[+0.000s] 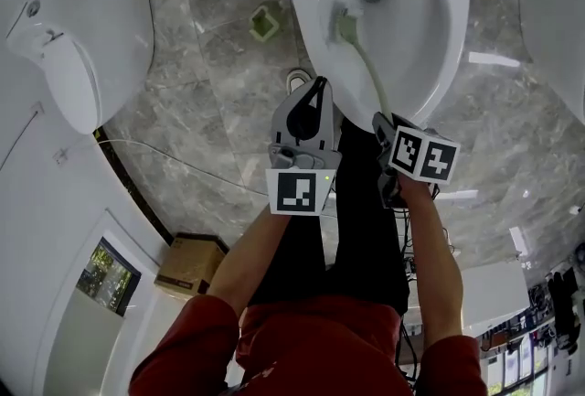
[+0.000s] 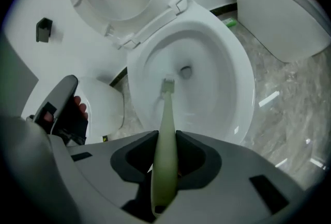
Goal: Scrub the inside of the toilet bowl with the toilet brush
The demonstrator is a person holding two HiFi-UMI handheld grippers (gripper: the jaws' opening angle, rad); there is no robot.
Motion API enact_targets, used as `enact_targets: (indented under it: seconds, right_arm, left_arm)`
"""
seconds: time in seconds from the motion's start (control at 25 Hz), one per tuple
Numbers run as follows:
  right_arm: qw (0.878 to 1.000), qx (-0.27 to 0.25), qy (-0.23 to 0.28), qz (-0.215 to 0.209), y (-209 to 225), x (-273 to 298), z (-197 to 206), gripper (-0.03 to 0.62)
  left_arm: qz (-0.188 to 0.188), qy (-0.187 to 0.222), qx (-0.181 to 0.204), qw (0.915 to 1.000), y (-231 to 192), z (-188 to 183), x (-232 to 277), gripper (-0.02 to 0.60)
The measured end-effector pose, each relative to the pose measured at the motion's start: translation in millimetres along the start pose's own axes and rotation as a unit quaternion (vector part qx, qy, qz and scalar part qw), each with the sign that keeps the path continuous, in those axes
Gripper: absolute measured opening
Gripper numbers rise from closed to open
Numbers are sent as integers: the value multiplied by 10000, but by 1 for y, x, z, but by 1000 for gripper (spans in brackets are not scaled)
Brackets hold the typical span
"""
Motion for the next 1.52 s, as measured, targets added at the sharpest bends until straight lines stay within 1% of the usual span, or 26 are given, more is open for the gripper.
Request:
enact_targets:
  seconds: [0.04,0.12,0.24,0.32,0.4,0.44,0.48,0.52,0.56,0.6,0.68,0.72,0.76,0.84,0.88,0.92,0.96,1.04,1.08,1.2,1.28,1.32,1.36,1.44,1.48,1.52]
  right_arm:
    - [10000,55,3,18,0,3,5,101]
    - [9995,53,82,306,13,11,2,101]
    - [9956,129,281,880,50,9,-23,102]
    - [9919,-13,452,1185,72,-3,-42,101]
    - [9853,-569,552,1512,88,-24,-62,101]
    - [9768,-1088,567,1757,94,-37,-73,101]
    - [9599,-1793,574,2078,98,-51,-85,101]
    - [9312,-2635,576,2451,100,-66,-97,103]
    - [8885,-3550,571,2849,100,-77,-107,103]
    - [8309,-4482,551,3251,98,-86,-115,103]
    - [6962,-6036,427,3863,90,-92,-127,101]
    - [6452,-6516,312,3977,88,-89,-131,101]
    - [6097,-6839,160,4004,90,-80,-135,101]
    - [5529,-7299,-211,4014,99,-59,-145,101]
    - [5308,-7454,-371,4017,102,-49,-152,101]
    - [5161,-7555,-481,4007,103,-40,-159,101]
    - [5073,-7620,-549,3989,100,-34,-166,101]
    - [4978,-7689,-644,3959,90,-34,-176,101]
    - [4965,-7692,-695,3962,86,-40,-177,101]
    - [5012,-7594,-852,4061,92,-76,-169,101]
    - [5109,-7460,-988,4156,102,-103,-160,101]
    - [5258,-7342,-1035,4169,107,-112,-157,101]
    - [5512,-7170,-1044,4138,110,-114,-155,101]
    - [6185,-6718,-922,3971,109,-99,-158,101]
    - [6477,-6509,-822,3873,106,-85,-162,101]
    - [6725,-6324,-738,3773,101,-69,-167,101]
  left_arm:
    - [-1,-13,-10,10000,0,0,1,-3]
    - [26,-6,36,10000,0,-2,1,-3]
    - [34,44,37,10000,-1,-6,0,-3]
    - [0,34,0,10000,-2,-5,-1,-3]
    - [-9,47,-14,10000,-2,-5,-1,-3]
    - [-8,53,-33,10000,-1,-5,-2,-3]
    - [5,55,-29,10000,-1,-5,-2,-3]
    - [30,60,9,10000,0,-5,-2,-3]
    - [54,67,50,10000,0,-5,-2,-3]
    - [65,82,65,9999,1,-5,-2,-3]
    - [38,128,9,9999,1,-5,-1,-3]
    - [21,147,-20,9999,1,-5,-1,-3]
    - [15,158,-27,9999,1,-5,0,-3]
    - [29,141,-9,9999,2,-5,-1,-3]
    - [30,118,-10,9999,1,-4,-2,-3]
    - [19,83,-18,10000,1,-3,-3,-3]
    - [-4,44,-26,10000,-1,-1,-5,-3]
    - [-63,9,-40,10000,-6,0,-7,-3]
    - [-89,15,-50,9999,-7,0,-8,-3]
    - [-119,71,-84,9999,-10,0,-8,-3]
    - [-127,80,-154,9998,-10,2,-7,-3]
    - [-131,90,-196,9997,-10,2,-6,-3]
    - [-132,104,-226,9996,-10,2,-6,-3]
    - [-123,108,-239,9996,-8,0,-6,-3]
    - [-108,96,-224,9996,-7,0,-7,-3]
    - [-86,82,-193,9997,-6,-1,-8,-3]
Point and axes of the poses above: the fingertips, and each gripper's own axes: x forward along the fingers, y to its right, z out of its underside, the point moved 2 cm from there along -x, backward along the fingers, and after that the axes turned 10 degrees about -x, right-handed, at the moved point
